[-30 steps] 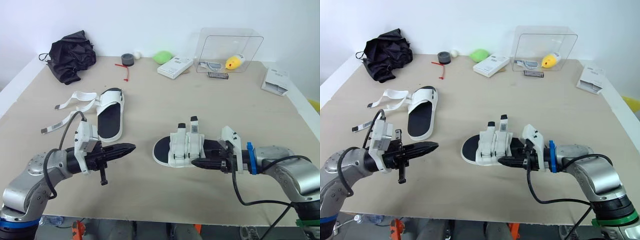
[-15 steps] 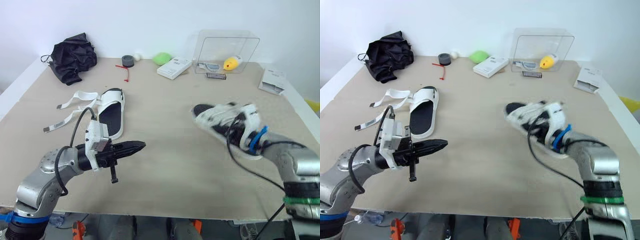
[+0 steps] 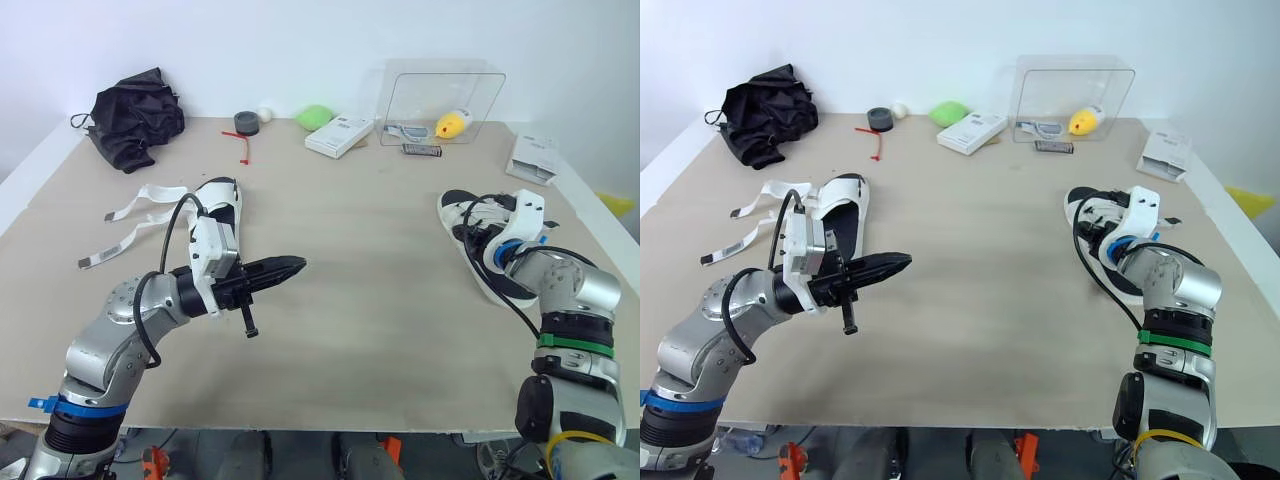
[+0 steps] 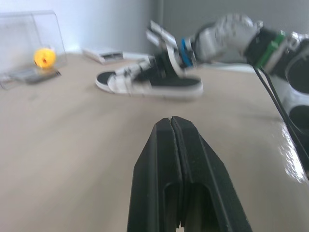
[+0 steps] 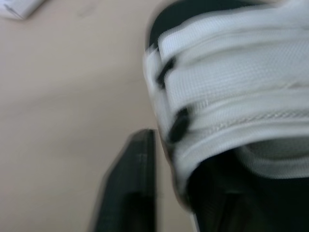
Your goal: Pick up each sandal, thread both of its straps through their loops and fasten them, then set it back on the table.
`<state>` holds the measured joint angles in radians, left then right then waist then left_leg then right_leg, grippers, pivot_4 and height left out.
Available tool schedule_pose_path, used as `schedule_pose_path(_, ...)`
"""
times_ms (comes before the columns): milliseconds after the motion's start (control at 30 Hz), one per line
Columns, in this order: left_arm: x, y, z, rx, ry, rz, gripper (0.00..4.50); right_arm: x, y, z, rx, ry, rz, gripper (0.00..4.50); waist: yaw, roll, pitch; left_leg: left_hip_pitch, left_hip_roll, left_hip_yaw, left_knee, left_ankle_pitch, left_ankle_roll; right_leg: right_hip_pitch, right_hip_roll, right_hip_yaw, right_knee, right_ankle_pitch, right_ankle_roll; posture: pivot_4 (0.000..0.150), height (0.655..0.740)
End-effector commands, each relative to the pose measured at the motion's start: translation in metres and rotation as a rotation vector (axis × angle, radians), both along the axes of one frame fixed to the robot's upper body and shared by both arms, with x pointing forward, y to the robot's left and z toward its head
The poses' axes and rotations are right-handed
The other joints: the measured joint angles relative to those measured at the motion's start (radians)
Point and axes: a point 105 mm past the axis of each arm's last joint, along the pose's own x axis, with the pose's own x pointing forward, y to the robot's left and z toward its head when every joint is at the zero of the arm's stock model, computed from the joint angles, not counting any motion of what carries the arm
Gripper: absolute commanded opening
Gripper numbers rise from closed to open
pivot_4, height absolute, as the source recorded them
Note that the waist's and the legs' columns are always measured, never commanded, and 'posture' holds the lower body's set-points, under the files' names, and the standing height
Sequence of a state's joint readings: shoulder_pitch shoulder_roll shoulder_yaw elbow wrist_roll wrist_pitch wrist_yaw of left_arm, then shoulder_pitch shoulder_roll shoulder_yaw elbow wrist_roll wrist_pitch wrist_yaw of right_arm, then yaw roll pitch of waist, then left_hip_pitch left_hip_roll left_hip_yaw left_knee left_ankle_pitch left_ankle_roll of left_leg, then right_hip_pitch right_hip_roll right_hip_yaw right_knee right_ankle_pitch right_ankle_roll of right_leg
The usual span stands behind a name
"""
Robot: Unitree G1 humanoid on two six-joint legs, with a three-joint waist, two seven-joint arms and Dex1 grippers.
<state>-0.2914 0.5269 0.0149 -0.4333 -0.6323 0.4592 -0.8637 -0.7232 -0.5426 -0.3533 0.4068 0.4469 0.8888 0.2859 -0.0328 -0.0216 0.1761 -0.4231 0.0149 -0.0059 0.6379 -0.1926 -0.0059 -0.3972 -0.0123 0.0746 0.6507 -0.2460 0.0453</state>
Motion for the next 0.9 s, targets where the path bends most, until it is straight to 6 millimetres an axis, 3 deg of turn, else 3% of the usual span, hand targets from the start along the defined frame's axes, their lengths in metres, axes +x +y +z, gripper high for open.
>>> schedule_pose_path(33,0.003,0.001,0.006,-0.007,-0.026,0.039,0.0,-0.007,0.001,0.01,-0.004,-0.007,0.088,3.16,0.0,0.0,0.0,0.0,0.0,0.0,0.0,0.0,0.0,0.0,0.0,0.0,0.0,0.0,0.0,0.15,0.74)
schedule_pose_path(167,0.006,0.004,0.005,-0.044,0.021,0.089,0.0,-0.025,-0.015,0.022,-0.098,-0.027,0.159,3.16,0.006,0.0,0.0,-0.002,0.0,-0.001,-0.001,0.0,0.0,-0.002,0.0,0.0,0.0,0.0,-0.001,0.15,0.74)
schedule_pose_path(267,0.011,0.01,0.006,-0.082,0.063,0.148,0.0,-0.047,-0.016,0.032,-0.18,-0.037,0.279,3.16,0.009,0.001,0.0,-0.006,0.0,0.0,-0.001,-0.001,0.002,-0.006,-0.003,0.0,0.0,-0.001,0.0,0.15,0.74)
schedule_pose_path(467,0.018,0.024,0.007,-0.099,0.094,0.226,0.0,-0.094,0.014,0.03,-0.288,-0.015,0.596,3.16,0.004,0.0,0.0,-0.007,0.0,0.0,-0.001,-0.002,0.003,-0.008,-0.001,0.001,0.0,-0.001,0.0,0.15,0.74)
schedule_pose_path(600,0.039,0.059,0.005,-0.17,0.14,0.431,0.98,-0.122,0.078,0.055,-0.262,-0.177,0.911,3.21,-0.003,0.001,0.0,-0.006,0.002,0.001,0.0,-0.001,0.002,-0.009,0.001,0.001,0.001,-0.001,0.004,0.15,0.74)
schedule_pose_path(667,0.047,0.076,0.001,-0.205,0.172,0.524,2.0,-0.126,0.101,0.061,-0.275,-0.249,0.993,3.21,-0.009,-0.001,0.001,-0.003,0.006,0.001,0.001,0.0,0.002,-0.007,0.005,0.002,0.001,0.001,0.002,0.15,0.74)
schedule_pose_path(833,0.059,0.096,-0.017,-0.195,0.273,0.71,4.32,-0.123,0.135,0.078,-0.219,-0.426,1.032,3.21,-0.008,-0.005,0.002,-0.003,0.011,0.001,0.002,0.004,-0.002,-0.007,0.009,0.0,0.001,0.005,0.001,0.15,0.74)
schedule_pose_path(900,0.063,0.096,-0.022,-0.163,0.274,0.754,4.42,-0.12,0.138,0.075,-0.209,-0.433,1.024,3.21,-0.004,-0.005,0.002,-0.004,0.011,0.001,0.002,0.005,-0.002,-0.007,0.008,0.001,0.001,0.006,0.001,0.15,0.74)
